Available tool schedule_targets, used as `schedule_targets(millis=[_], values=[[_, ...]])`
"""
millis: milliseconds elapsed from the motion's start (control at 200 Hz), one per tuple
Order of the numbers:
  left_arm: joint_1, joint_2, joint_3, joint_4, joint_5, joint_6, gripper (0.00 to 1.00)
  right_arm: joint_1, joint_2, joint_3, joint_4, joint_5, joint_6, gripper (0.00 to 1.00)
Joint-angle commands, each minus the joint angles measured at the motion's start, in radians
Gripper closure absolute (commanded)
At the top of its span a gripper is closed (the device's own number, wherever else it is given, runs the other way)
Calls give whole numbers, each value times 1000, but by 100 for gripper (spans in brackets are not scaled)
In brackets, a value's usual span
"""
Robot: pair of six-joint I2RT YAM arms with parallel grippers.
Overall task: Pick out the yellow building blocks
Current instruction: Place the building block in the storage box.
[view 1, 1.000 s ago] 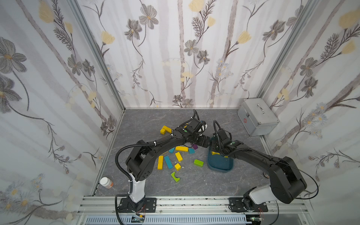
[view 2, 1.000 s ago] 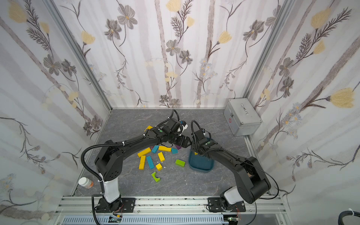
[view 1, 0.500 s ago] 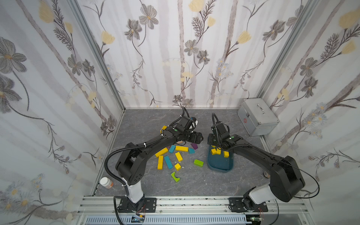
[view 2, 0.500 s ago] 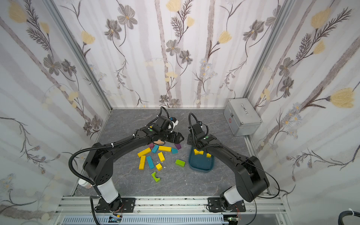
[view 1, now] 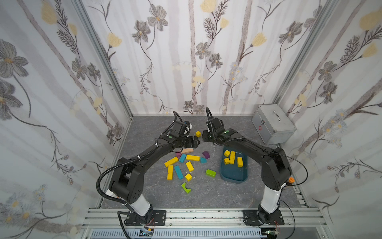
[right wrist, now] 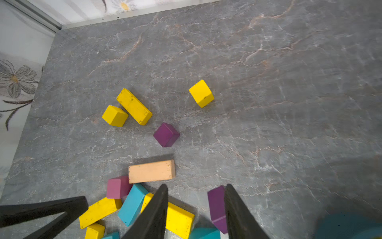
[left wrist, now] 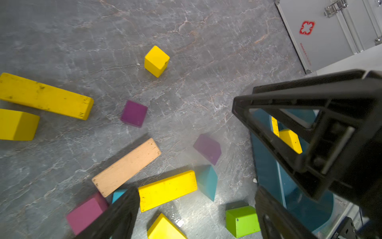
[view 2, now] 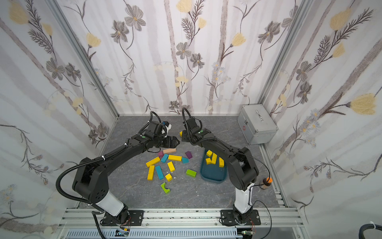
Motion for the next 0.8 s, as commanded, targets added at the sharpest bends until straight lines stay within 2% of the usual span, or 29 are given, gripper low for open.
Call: schedule_targets(millis=[0,240,530,794], values=[[28,15,10,-10,37,11,11,0,71,83,-14,-6,-19,54],[80,82,56,-19,83,-1,10,-36,261,336,-74,0,-47,53],[101,135,41,5,117,4,9,-79,440,546,-130,-58,-67,52],[105,173,47,10,117,1,9,-79,512,598,-103,-56,-82,51]])
